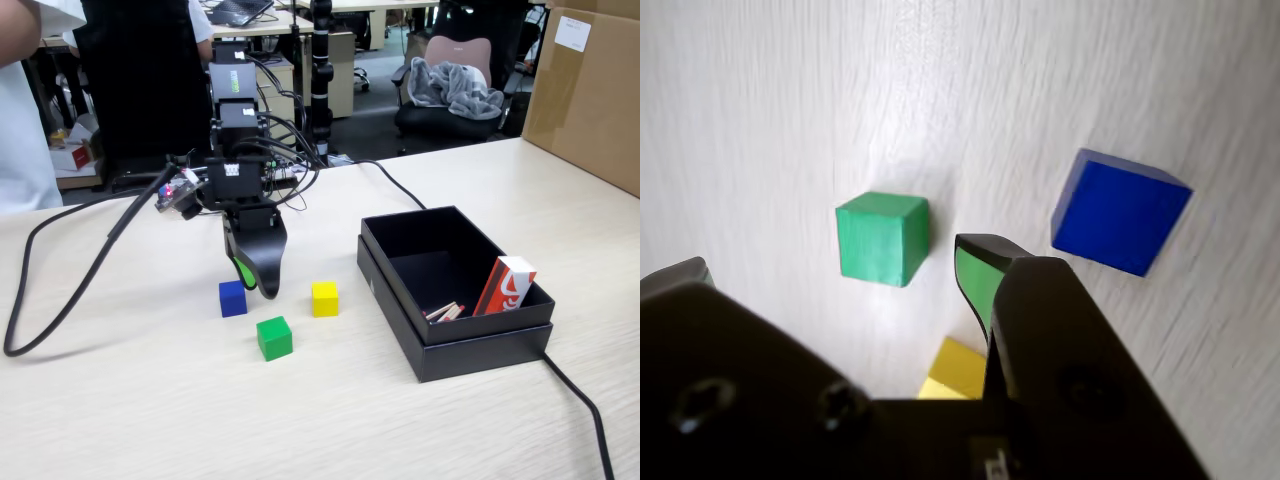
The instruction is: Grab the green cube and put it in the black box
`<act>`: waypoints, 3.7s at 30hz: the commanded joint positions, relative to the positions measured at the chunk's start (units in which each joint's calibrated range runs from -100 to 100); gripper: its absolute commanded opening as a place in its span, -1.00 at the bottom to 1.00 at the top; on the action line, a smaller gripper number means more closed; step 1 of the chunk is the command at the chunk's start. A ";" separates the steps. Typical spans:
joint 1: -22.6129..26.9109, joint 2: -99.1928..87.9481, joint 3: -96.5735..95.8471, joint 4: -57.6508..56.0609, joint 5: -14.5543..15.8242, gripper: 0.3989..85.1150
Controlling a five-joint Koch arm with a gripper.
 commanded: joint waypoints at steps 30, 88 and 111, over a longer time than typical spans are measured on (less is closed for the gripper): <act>0.98 20.30 14.19 -0.22 -0.05 -0.87; 21.29 12.27 18.91 -10.24 12.45 -0.98; 21.34 13.76 18.27 -10.33 13.43 -0.08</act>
